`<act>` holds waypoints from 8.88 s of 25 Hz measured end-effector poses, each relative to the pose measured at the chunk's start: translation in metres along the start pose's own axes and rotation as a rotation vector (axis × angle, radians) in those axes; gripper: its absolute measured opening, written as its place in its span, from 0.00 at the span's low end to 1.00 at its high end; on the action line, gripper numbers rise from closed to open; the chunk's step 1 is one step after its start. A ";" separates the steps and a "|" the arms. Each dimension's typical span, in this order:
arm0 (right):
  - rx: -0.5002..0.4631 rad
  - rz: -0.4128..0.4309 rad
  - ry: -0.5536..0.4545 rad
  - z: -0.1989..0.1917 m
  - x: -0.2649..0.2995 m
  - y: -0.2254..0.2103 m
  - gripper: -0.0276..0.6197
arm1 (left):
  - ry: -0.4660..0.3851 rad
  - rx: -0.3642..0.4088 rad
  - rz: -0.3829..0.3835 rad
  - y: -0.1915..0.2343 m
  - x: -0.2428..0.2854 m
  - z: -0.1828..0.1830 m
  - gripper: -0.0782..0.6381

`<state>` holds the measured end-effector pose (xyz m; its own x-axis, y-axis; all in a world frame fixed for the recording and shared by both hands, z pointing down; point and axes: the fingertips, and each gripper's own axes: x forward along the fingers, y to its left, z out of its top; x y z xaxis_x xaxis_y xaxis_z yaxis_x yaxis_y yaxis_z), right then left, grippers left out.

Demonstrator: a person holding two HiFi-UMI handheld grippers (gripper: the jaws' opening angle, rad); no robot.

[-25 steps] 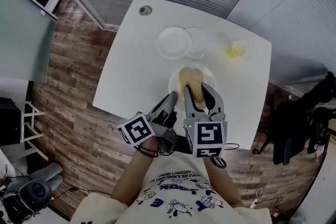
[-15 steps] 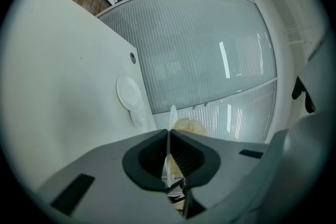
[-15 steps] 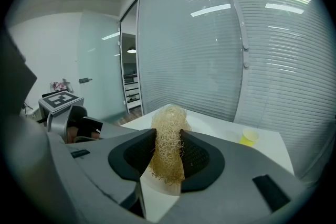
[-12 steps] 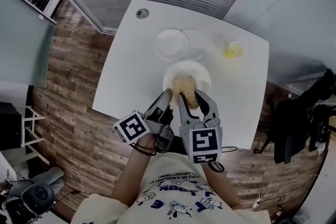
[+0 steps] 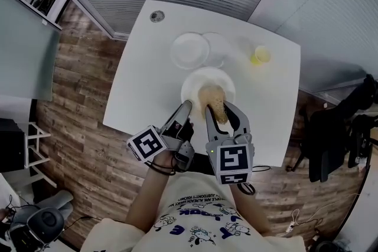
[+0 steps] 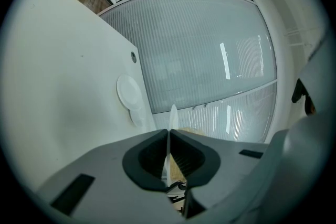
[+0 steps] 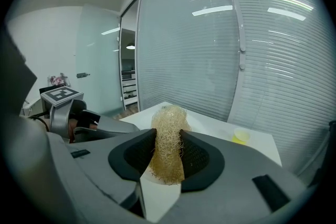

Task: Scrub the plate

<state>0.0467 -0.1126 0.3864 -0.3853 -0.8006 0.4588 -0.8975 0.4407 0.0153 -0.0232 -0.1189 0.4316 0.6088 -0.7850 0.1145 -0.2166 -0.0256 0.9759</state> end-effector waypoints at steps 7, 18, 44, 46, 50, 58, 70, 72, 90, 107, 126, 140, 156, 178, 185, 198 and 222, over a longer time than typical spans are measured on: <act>0.028 -0.058 0.013 -0.008 -0.002 -0.025 0.23 | -0.006 0.000 0.014 0.004 -0.005 0.004 0.16; 0.047 -0.120 0.022 -0.013 -0.001 -0.059 0.23 | 0.029 0.016 -0.016 -0.004 -0.001 -0.008 0.16; 0.062 -0.122 0.010 -0.003 0.018 -0.065 0.23 | 0.082 0.002 -0.009 0.001 -0.002 -0.025 0.16; 0.062 -0.117 0.004 -0.002 0.019 -0.063 0.23 | 0.094 -0.003 0.000 0.003 -0.002 -0.029 0.16; 0.056 -0.102 -0.005 0.003 0.020 -0.056 0.23 | 0.110 -0.027 0.019 0.007 -0.002 -0.037 0.16; 0.034 -0.048 -0.018 0.010 0.025 -0.032 0.23 | 0.134 -0.038 0.008 0.005 0.003 -0.042 0.16; 0.021 0.025 -0.011 0.006 0.024 -0.005 0.23 | 0.142 -0.037 0.003 0.009 0.003 -0.037 0.16; 0.021 0.027 -0.009 0.006 0.022 -0.002 0.23 | 0.142 -0.040 0.002 0.008 0.002 -0.036 0.16; 0.015 0.053 0.003 0.001 0.016 0.010 0.22 | 0.092 -0.102 0.021 0.012 0.000 -0.024 0.16; 0.011 0.048 0.017 -0.009 0.007 0.019 0.22 | 0.071 -0.125 0.016 0.018 -0.001 -0.012 0.16; 0.037 -0.011 0.024 -0.021 0.001 -0.008 0.22 | 0.108 -0.112 0.070 0.021 -0.001 -0.025 0.16; 0.027 -0.098 0.041 -0.027 -0.004 -0.049 0.22 | 0.095 -0.098 0.041 0.018 0.001 -0.023 0.16; 0.139 -0.186 0.010 -0.032 -0.013 -0.089 0.22 | 0.128 0.021 0.172 0.056 -0.002 -0.027 0.16; 0.229 -0.268 0.080 -0.095 -0.021 -0.121 0.22 | 0.221 0.067 0.340 0.121 0.006 -0.043 0.16; 0.239 -0.256 0.086 -0.098 -0.017 -0.120 0.22 | 0.223 0.082 0.398 0.132 0.007 -0.039 0.16; 0.223 -0.243 0.098 -0.099 -0.012 -0.119 0.22 | 0.239 0.144 0.531 0.146 0.003 -0.035 0.41; 0.248 -0.219 0.209 -0.139 0.010 -0.115 0.22 | 0.160 0.279 0.395 0.095 0.006 -0.011 0.15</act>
<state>0.1760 -0.1150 0.5131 -0.1500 -0.7537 0.6399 -0.9881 0.1367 -0.0706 -0.0316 -0.1192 0.5270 0.5437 -0.6639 0.5135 -0.6363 0.0729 0.7680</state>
